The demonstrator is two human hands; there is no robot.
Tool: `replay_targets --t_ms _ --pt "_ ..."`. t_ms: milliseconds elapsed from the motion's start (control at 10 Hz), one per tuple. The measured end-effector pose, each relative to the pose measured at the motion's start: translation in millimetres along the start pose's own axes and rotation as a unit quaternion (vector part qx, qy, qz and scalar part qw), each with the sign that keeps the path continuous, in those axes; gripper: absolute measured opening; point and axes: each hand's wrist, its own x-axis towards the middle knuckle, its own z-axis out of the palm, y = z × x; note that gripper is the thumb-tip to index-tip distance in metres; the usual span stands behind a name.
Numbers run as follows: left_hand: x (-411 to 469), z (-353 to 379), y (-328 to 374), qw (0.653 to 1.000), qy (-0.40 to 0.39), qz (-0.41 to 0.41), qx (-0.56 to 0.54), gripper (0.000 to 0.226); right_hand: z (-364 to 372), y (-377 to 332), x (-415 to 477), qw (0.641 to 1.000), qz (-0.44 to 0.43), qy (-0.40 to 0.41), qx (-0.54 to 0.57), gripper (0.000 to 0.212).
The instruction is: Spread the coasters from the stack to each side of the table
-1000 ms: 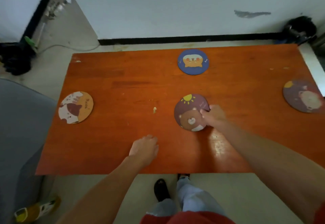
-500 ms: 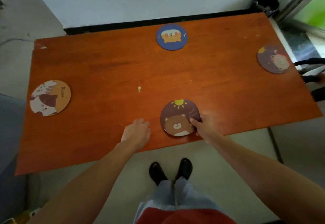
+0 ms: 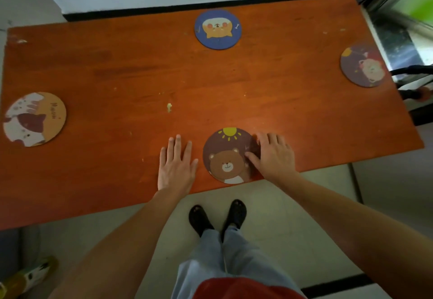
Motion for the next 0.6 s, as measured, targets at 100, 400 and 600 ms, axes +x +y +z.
replay_targets --t_ms 100,400,600 --pt "-5 13 1 1.000 0.020 -0.016 0.012 0.060 14 15 13 0.999 -0.031 -0.009 0.008 0.063" --pt "-5 19 0 0.999 0.040 -0.018 0.002 0.063 42 24 12 0.999 -0.045 0.013 0.011 0.065" --pt "-4 20 -4 0.997 0.074 -0.010 -0.008 0.062 25 16 13 0.998 -0.049 0.016 0.035 0.061"
